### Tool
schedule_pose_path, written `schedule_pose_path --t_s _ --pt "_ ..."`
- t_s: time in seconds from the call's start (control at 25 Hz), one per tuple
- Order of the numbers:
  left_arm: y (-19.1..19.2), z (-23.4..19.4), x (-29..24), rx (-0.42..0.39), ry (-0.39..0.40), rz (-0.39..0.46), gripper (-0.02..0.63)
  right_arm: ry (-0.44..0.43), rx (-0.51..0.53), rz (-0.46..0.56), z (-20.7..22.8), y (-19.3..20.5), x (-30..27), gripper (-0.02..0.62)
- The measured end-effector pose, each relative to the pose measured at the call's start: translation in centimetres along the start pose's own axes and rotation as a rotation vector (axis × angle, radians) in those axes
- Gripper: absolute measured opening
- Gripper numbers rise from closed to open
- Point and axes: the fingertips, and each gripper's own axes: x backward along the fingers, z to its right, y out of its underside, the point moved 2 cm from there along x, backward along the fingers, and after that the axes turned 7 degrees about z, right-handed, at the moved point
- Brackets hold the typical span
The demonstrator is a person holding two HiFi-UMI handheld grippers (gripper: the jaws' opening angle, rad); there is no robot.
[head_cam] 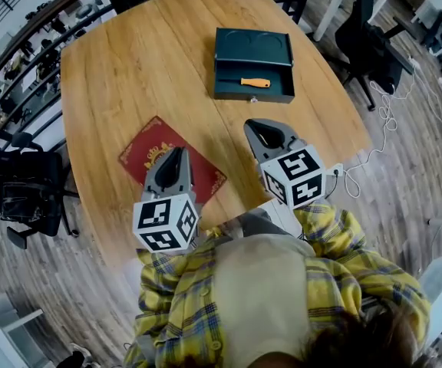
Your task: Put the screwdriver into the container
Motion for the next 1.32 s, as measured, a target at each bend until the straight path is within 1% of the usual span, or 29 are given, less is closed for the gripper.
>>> schedule_pose_path --t_s 0.16,0.32,1.32 --pt "0.2 -0.3 0.3 0.006 -0.017 0.0 0.033 -0.013 -0.034 -0.001 -0.5 0.3 0.0 0.066" --pt "0.2 -0.9 0.7 0.015 -0.032 0.003 0.032 -0.016 -0.025 0.008 -1.0 0.1 0.0 0.064" --pt "-0.2 -0.6 0.6 0.013 -0.036 0.005 0.032 -0.028 -0.021 0.009 -1.1 -0.1 0.0 0.064"
